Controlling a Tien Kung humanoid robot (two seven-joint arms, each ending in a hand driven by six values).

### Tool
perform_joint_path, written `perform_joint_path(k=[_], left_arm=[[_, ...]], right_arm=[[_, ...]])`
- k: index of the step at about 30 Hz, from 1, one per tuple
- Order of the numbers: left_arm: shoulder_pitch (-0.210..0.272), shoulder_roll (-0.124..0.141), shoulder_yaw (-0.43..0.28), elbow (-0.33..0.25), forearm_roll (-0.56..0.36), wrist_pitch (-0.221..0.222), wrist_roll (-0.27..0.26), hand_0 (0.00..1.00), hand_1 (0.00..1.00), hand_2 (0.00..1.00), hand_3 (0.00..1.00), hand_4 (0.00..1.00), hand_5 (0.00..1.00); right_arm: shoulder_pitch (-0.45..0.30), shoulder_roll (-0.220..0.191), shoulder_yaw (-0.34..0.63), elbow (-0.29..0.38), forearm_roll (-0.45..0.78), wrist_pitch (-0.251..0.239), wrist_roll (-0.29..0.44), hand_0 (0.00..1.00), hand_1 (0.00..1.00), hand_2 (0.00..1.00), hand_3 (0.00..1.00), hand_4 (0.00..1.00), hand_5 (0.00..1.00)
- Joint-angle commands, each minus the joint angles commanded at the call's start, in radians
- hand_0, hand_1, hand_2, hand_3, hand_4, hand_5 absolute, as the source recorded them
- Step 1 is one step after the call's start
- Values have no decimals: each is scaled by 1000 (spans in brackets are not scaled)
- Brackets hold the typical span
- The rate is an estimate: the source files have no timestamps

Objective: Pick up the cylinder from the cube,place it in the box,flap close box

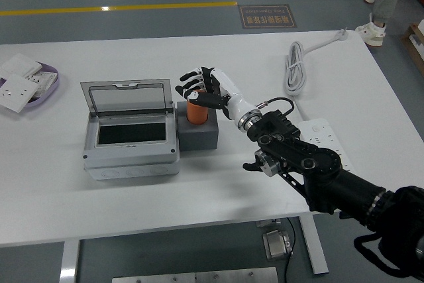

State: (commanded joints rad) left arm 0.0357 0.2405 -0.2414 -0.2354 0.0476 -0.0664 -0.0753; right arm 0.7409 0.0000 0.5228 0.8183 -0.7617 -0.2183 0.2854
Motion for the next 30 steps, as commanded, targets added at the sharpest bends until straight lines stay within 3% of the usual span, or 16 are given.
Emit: perform_joint_path(k=[29, 30], left_arm=[[-14, 1, 16, -3, 3, 2, -4, 629, 647, 625, 668, 722, 253], [-14, 1, 16, -3, 3, 2, -4, 629, 647, 625, 668, 722, 253]], right_arm=[[10, 0, -57, -2, -8, -6, -10, 547, 466, 452, 509, 809, 176], [11, 0, -58, -2, -10, -7, -10, 662, 557, 549, 635, 807, 160]])
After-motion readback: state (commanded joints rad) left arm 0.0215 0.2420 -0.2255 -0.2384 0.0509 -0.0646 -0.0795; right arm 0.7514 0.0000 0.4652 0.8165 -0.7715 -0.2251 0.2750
